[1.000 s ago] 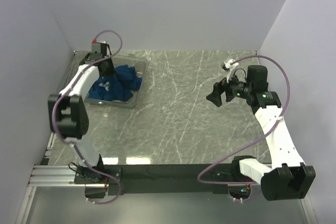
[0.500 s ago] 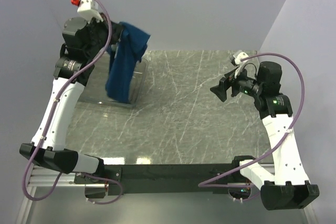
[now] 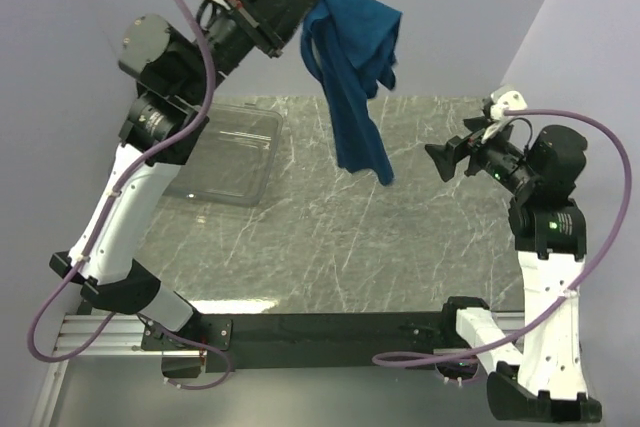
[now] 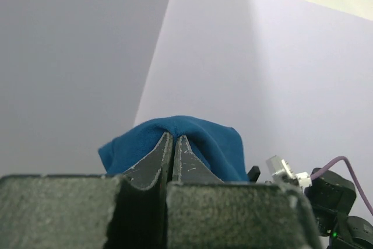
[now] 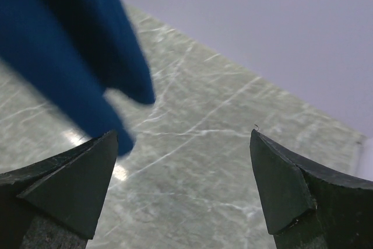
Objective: Fold and stack the t-shirts
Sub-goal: Move the tshirt to the center of the board
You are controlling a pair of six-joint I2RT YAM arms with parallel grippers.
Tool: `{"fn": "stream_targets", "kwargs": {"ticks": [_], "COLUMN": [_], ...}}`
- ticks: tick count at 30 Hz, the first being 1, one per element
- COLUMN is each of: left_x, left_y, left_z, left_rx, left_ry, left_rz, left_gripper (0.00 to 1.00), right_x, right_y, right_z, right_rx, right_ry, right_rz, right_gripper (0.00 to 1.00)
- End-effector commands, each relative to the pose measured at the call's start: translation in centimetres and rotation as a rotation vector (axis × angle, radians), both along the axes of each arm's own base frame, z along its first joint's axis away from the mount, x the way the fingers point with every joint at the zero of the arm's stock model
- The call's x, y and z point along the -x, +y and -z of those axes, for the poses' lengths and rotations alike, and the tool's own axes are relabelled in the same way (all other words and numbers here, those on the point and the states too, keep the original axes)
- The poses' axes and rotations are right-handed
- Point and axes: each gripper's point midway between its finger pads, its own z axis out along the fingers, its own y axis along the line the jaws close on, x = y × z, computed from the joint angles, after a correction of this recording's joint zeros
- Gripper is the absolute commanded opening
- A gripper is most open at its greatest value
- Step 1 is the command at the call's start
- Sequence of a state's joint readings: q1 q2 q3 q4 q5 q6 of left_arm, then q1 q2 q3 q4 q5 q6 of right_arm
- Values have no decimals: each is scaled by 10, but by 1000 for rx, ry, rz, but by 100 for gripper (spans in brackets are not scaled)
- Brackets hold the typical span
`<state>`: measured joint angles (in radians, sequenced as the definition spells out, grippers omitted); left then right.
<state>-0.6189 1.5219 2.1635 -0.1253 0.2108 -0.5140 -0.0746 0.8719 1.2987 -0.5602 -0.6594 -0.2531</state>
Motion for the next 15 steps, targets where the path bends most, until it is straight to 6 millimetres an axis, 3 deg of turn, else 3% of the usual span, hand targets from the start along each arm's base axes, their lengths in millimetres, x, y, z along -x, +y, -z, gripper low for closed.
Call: {"fn": "stream_targets", "kwargs": {"ticks": [1, 2, 4, 5, 7, 8, 10, 11, 13, 14, 15], "left_x": [-10, -18, -20, -27, -31, -41, -53, -65, -77, -85, -85], "left_y": [-19, -27, -37, -47, -60, -71, -80, -80, -79, -70, -69], "left_z": [12, 32, 50, 76, 106, 148, 200, 255, 312, 352, 368], "left_rx": [9, -16, -26, -63, -84, -131, -157, -202, -240, -275, -299], "left_ry": [27, 70, 119, 168, 245, 326, 461, 565, 675, 735, 757], "left_rz": [21, 27, 49, 64, 92, 100, 82, 30, -30, -108, -117], "left_gripper": [0, 0, 0, 0, 0, 0, 1, 2, 25, 36, 47], "right_x": [5, 6, 10, 10, 14, 13, 16, 14, 20, 23, 25], "right_y": [-23, -25, -30, -31, -31, -31, -22, -18, -2, 4, 13], "right_z": [-30, -28, -23, -15, -8, 6, 23, 44, 69, 94, 110], "right_rx": [11, 16, 25, 26, 28, 29, 31, 30, 22, 10, 2], "right_ry": [-88, -85, -78, -57, -47, -16, 18, 69, 132, 206, 258], "right_rz": [143, 158, 186, 194, 195, 187, 132, 104, -7, -56, -117], "right_gripper": [100, 100, 100, 100, 100, 100, 100, 100, 100, 99, 98]}}
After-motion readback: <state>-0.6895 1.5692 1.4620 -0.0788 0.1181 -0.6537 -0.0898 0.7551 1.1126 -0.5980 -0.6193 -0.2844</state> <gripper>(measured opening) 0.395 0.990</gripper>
